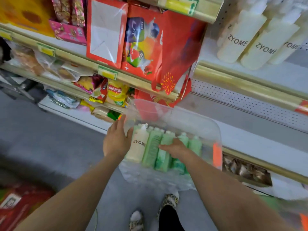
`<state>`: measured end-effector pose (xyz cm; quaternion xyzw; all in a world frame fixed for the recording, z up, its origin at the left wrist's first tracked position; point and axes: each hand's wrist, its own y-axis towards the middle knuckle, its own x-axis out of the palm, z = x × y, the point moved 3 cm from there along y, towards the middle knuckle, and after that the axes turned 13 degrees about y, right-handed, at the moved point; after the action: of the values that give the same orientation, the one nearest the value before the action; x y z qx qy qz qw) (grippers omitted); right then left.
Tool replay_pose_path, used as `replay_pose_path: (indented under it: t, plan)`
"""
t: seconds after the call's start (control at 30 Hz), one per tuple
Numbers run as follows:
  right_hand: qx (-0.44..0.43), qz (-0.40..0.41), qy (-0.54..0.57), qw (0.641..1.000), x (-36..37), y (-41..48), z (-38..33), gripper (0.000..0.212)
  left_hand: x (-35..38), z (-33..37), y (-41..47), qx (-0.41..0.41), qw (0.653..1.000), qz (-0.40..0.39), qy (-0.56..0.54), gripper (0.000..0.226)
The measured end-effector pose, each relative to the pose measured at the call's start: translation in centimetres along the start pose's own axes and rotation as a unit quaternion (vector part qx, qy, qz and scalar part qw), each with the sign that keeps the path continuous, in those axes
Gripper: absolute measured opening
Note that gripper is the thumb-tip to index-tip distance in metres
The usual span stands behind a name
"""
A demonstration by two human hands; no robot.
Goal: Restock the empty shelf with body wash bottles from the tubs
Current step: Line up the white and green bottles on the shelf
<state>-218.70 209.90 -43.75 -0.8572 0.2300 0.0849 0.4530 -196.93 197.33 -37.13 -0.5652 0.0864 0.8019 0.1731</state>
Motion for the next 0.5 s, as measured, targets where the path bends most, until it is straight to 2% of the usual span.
replay_pose_path:
  t: [0.07,0.2,0.37,0.43,0.5]
  plan:
    - [0.018,-0.010,0.048,0.999,0.3,1.5,1.5,0.131,-0.1,0.3,-0.2,-0.005,1.000,0.009,0.014,0.064]
    - [0.036,0.025,0.053,0.998,1.0,-0.8,0.1,0.100,0.1,0.5,-0.3,-0.015,0.999,0.014,0.039,0.064]
    - [0.032,0.049,0.031,0.998,1.4,-0.2,-0.3,0.083,0.0,0.9,-0.4,-0.012,0.998,0.019,0.062,0.063]
    - [0.048,0.036,0.070,0.996,1.3,-0.1,-0.2,0.081,0.1,0.9,-0.5,-0.011,0.996,0.036,0.086,0.063]
    - [0.057,0.017,0.153,0.986,1.0,0.0,-0.2,0.077,0.1,1.0,-0.7,0.038,0.988,0.079,0.125,0.063]
